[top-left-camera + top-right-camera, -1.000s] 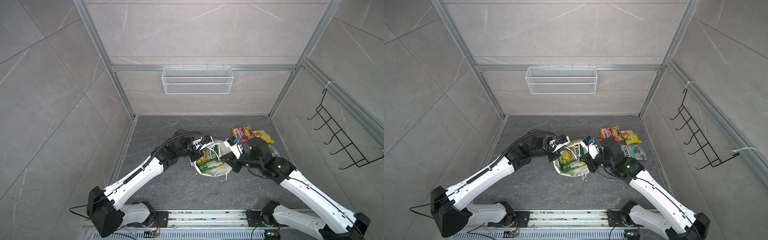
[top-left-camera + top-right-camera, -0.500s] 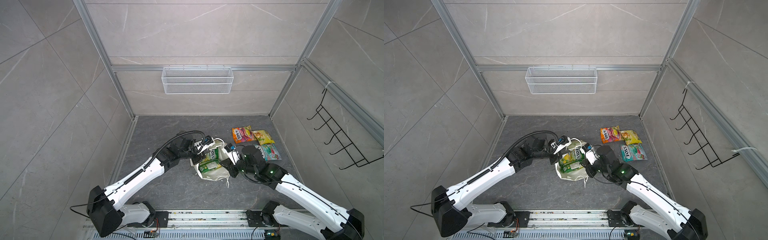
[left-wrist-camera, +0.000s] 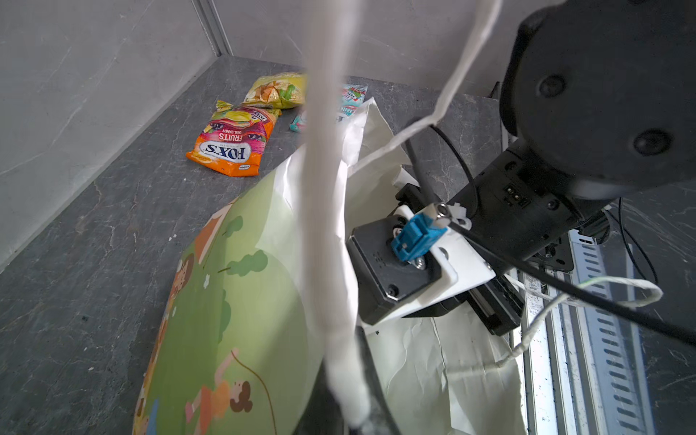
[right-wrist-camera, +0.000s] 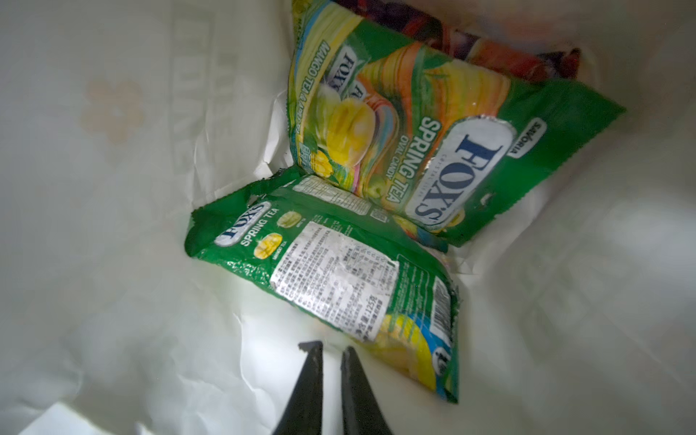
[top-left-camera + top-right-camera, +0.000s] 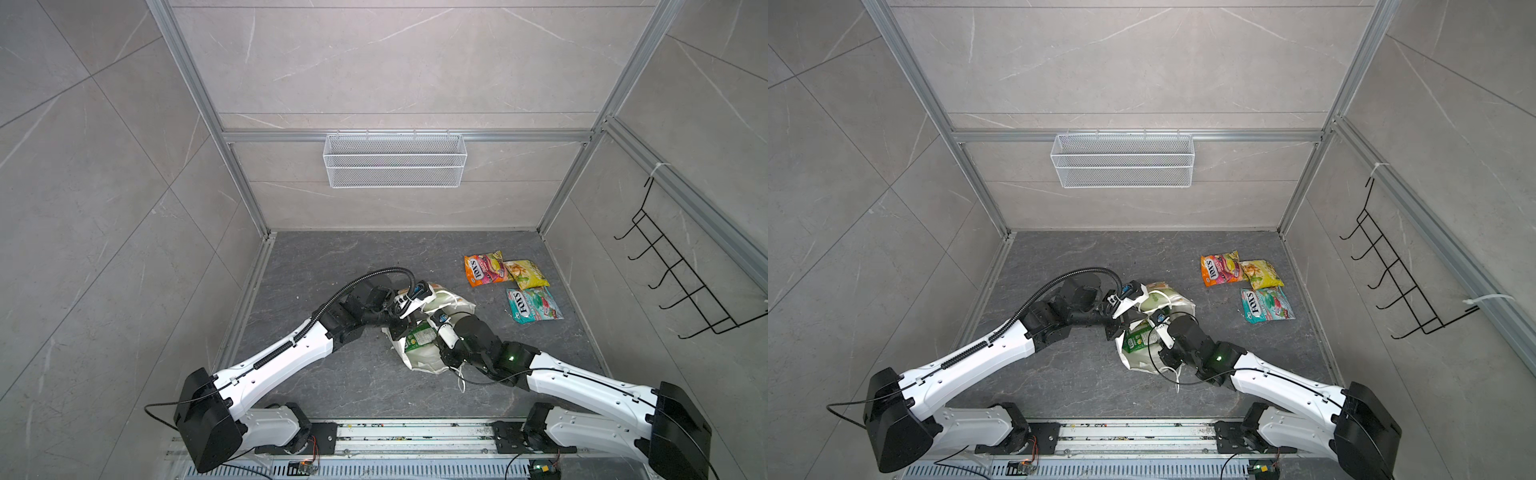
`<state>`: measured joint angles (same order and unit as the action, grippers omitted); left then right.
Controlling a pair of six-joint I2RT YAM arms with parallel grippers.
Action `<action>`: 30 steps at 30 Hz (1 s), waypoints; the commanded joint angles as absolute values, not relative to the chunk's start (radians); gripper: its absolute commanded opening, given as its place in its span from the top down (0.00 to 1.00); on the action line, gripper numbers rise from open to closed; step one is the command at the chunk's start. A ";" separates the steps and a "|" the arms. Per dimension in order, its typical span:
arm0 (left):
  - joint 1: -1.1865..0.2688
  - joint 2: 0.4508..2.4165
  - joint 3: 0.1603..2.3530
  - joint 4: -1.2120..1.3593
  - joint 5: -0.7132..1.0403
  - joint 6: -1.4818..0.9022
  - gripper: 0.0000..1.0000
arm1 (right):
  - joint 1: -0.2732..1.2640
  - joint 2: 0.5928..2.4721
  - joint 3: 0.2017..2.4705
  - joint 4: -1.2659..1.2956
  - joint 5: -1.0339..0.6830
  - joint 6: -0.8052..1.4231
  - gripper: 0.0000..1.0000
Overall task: Take the snacks out of the paper bag
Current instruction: 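Lower the right gripper into the paper bag toward the green Spring Tea bags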
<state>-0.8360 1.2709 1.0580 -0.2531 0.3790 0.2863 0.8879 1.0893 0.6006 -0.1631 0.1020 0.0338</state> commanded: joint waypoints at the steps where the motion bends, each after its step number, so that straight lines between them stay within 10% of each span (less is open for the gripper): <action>1: -0.838 1.269 1.046 -0.219 0.404 0.263 1.00 | 0.910 1.020 0.573 -0.082 0.202 0.036 0.84; 9: -0.843 1.276 0.998 -0.138 0.438 0.209 1.00 | 0.920 0.749 0.481 -0.112 0.250 0.019 0.71; 30: -0.854 1.214 0.953 -0.086 0.343 0.236 1.00 | 1.061 1.260 0.795 -0.388 0.216 -0.054 0.46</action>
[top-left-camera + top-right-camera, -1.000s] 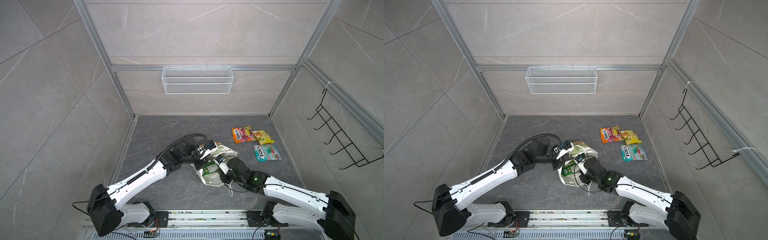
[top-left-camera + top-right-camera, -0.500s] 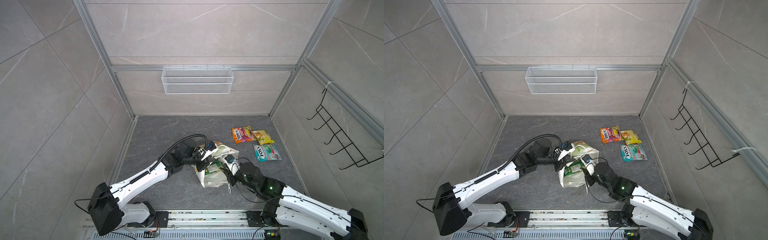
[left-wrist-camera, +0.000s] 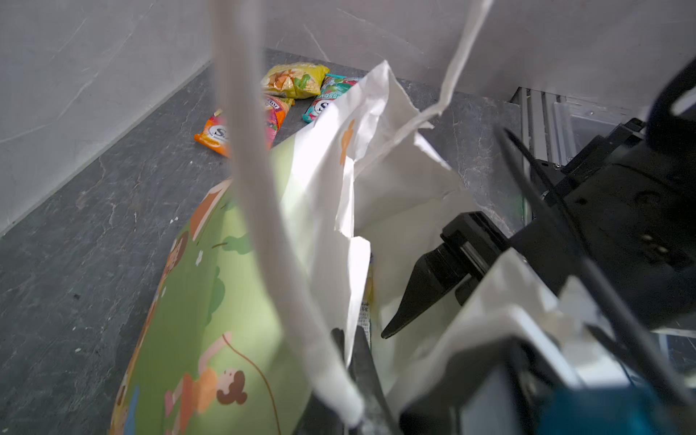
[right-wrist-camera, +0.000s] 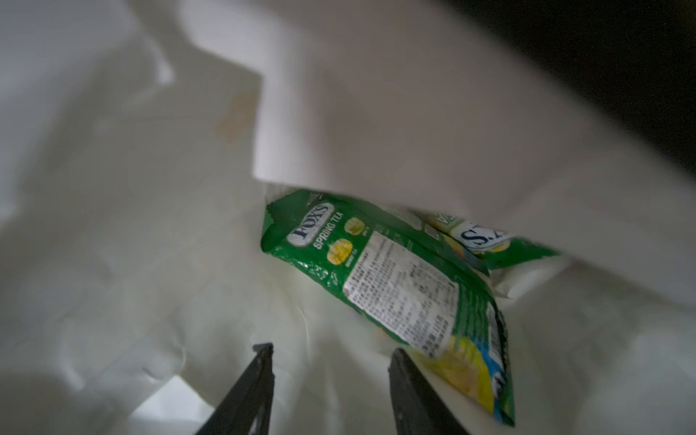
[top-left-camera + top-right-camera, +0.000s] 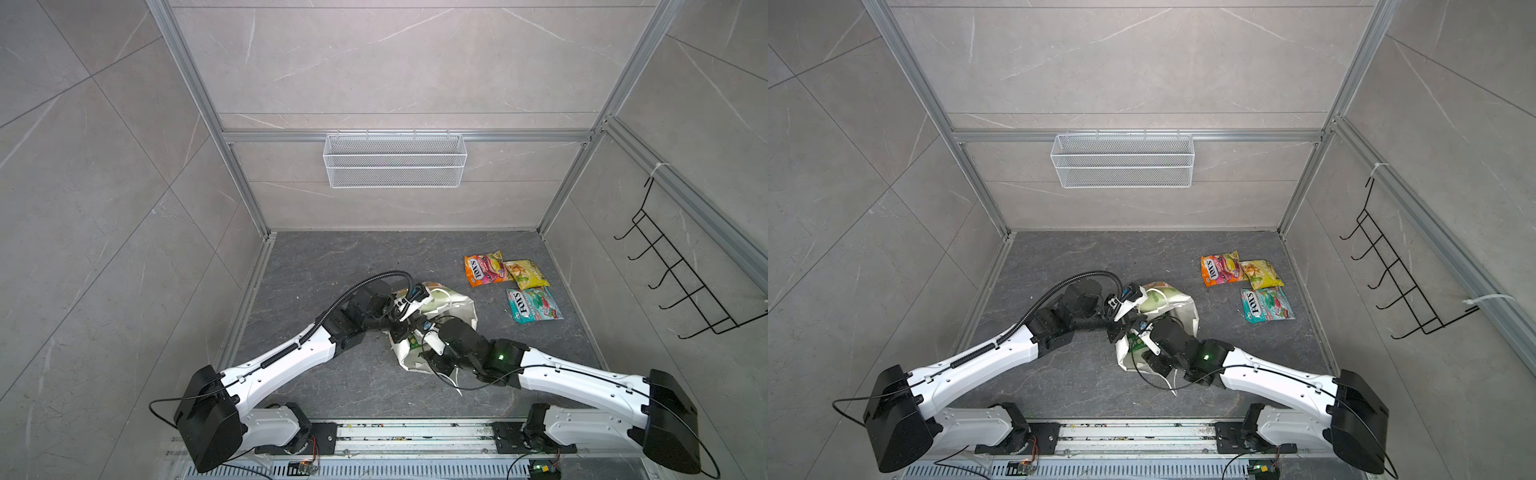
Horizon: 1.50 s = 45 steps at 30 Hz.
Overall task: Take the snacks out of the paper bag
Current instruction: 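Lower the right gripper into the paper bag toward the green Spring Tea bags, then close the right gripper on the green Spring Tea bag and lift it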
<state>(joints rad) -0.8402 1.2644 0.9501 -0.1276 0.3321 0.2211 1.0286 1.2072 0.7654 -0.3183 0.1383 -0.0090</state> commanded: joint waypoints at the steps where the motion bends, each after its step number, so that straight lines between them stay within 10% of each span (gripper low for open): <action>1: -0.854 1.208 0.951 -0.086 0.336 0.238 1.00 | 1.070 1.267 0.796 -0.384 0.228 -0.067 0.45; 16: -0.854 1.123 0.923 -0.096 0.275 0.283 1.00 | 1.078 1.375 0.862 -0.455 0.381 -0.227 0.47; 37: -0.854 1.143 0.941 -0.116 0.270 0.278 1.00 | 1.078 1.452 0.808 -0.163 0.548 -0.307 1.00; 45: -0.855 1.175 0.948 -0.117 0.264 0.282 1.00 | 1.077 1.319 0.793 -0.217 0.499 -0.287 1.00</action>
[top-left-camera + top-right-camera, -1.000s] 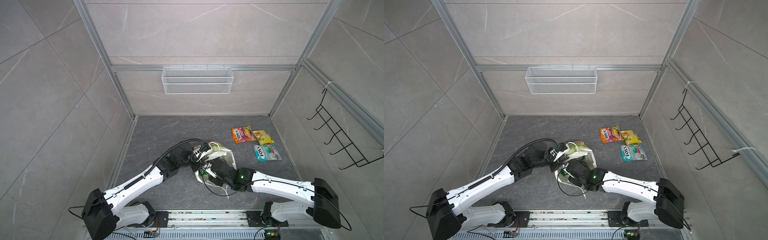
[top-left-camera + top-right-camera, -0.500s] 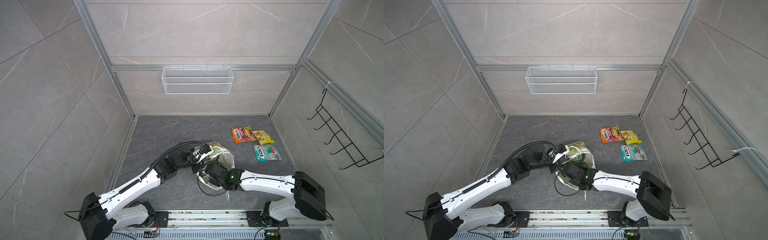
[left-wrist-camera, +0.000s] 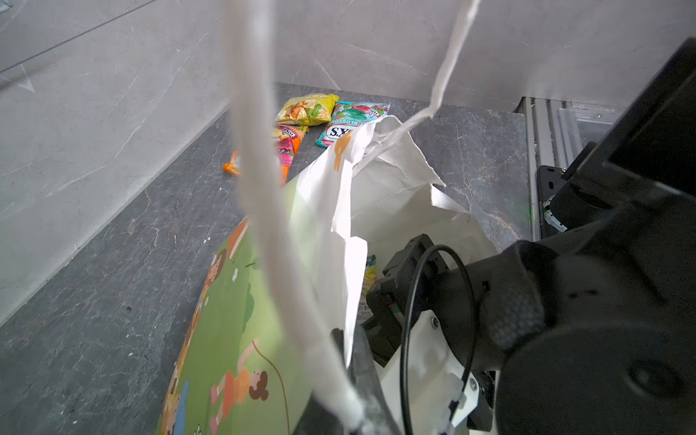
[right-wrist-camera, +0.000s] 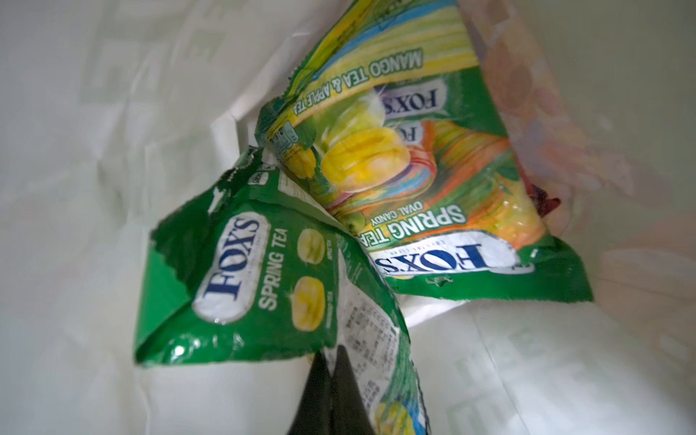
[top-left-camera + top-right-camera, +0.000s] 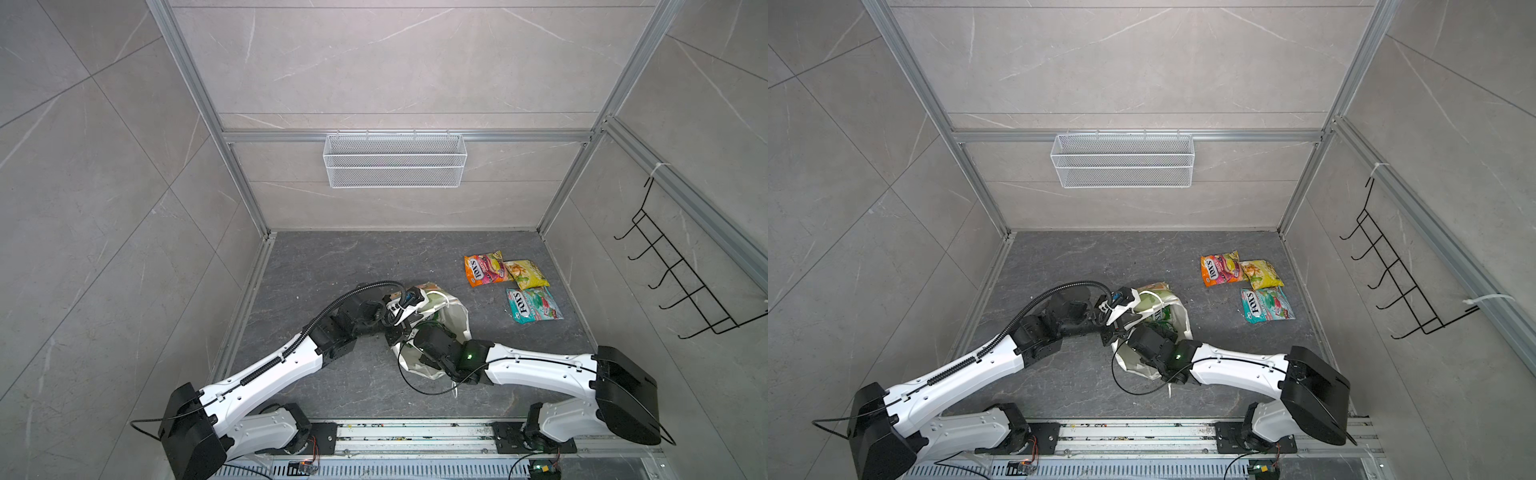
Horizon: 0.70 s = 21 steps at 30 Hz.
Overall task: Take the snacks out of the paper bag
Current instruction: 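Close the right gripper on the green Spring Tea bag and lift it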
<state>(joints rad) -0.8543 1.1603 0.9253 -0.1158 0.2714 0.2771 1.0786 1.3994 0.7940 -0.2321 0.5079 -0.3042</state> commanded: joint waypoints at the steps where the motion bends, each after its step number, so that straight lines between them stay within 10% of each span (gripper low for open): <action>1: -0.854 1.178 0.948 -0.115 0.260 0.284 1.00 | 1.078 1.301 0.792 -0.230 0.490 -0.286 1.00; 21: -0.854 1.175 0.945 -0.103 0.190 0.292 1.00 | 1.078 0.989 0.847 -0.317 0.404 -0.288 1.00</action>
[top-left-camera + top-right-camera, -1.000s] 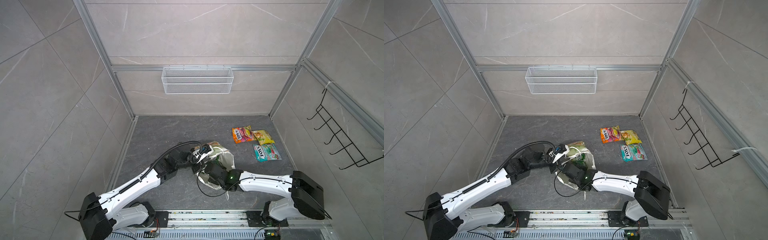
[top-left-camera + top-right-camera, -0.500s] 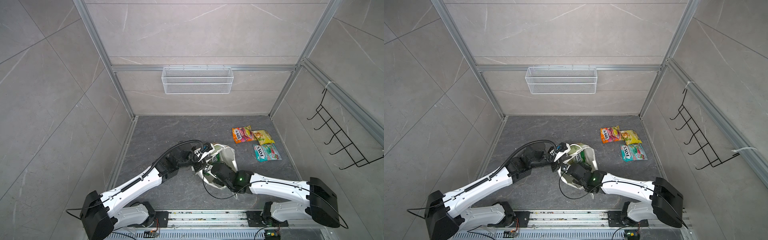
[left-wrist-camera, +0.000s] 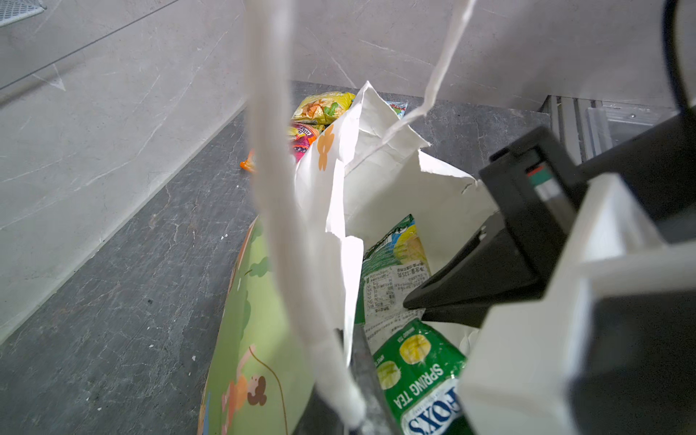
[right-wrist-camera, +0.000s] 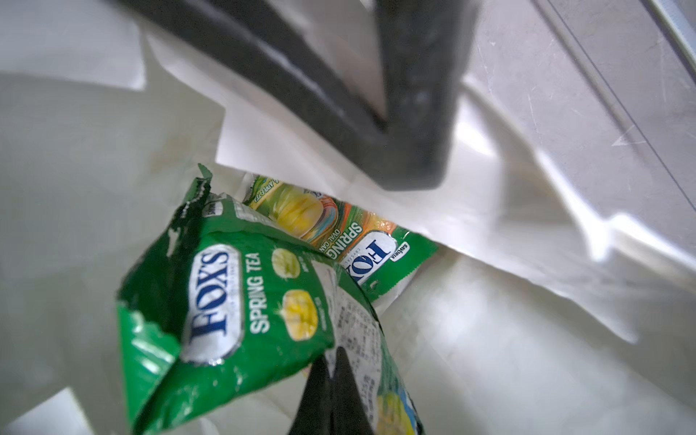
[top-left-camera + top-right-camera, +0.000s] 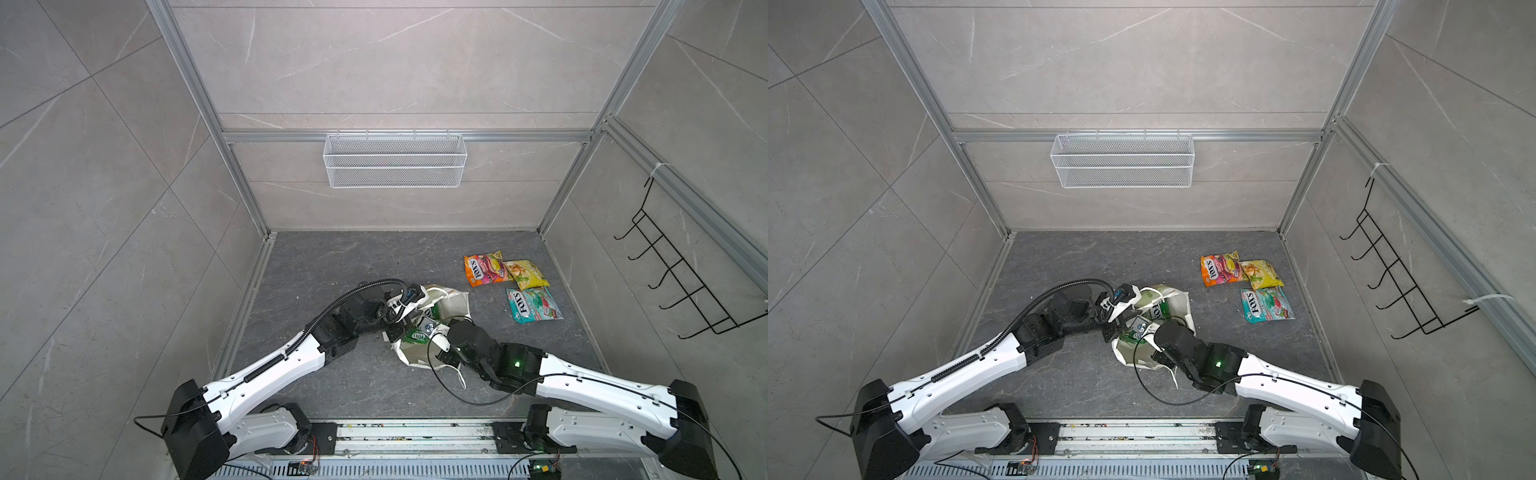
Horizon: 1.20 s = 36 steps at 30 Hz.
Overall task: Take the snacks out of the paper bag
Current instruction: 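Close the right gripper on the green Spring Tea bag and lift it, then carry the green Spring Tea bag out toward the other snacks with the right gripper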
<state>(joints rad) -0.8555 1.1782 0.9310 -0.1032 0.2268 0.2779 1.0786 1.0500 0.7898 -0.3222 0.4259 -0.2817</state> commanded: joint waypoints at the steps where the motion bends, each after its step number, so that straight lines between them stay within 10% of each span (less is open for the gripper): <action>1: -0.854 1.173 0.947 -0.107 0.174 0.296 1.00 | 1.078 0.973 0.854 -0.318 0.403 -0.293 1.00; 36: -0.711 1.178 1.008 -0.009 -0.277 0.380 1.00 | 0.789 0.936 1.099 -0.055 0.330 -0.210 1.00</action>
<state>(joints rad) -0.7334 1.1919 0.9611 -0.0757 -0.2111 0.3859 0.8158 0.9428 1.0443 -0.1265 0.3023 -0.2832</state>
